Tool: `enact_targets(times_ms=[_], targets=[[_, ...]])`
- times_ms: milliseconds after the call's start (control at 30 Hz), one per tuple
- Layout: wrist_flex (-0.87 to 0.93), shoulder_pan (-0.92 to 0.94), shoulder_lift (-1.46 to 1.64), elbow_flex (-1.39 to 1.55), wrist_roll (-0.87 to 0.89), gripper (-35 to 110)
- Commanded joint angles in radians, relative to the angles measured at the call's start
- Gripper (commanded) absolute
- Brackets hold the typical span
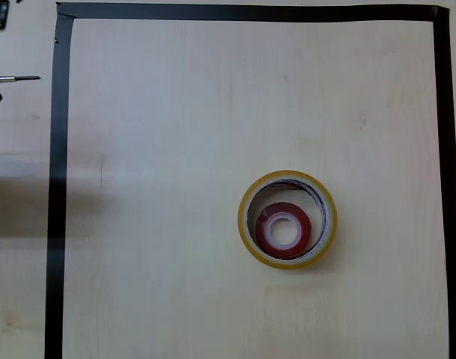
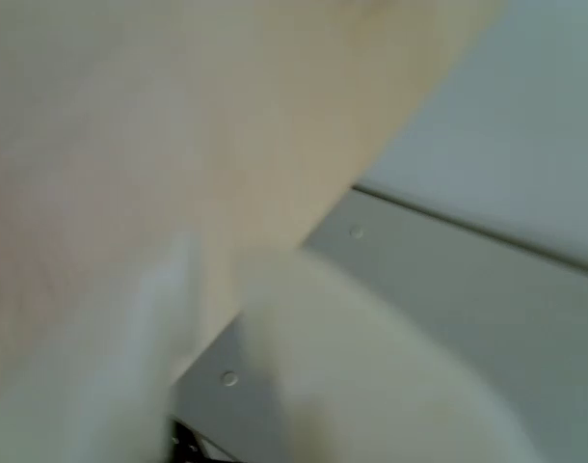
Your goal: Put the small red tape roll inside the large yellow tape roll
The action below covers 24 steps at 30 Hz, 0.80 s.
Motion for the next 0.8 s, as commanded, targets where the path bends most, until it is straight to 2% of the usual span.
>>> enact_targets(times_ms=[0,233,633,767], targets=[[0.011,0.005,0.005,0.032,-0.034,0],[-0.009,0.043,0.005,0.106,-0.044,0],[-0.132,0.037,0.005,0.408,-0.044,0],[-0.141,0.040,0.005,0.413,-0.044,0]])
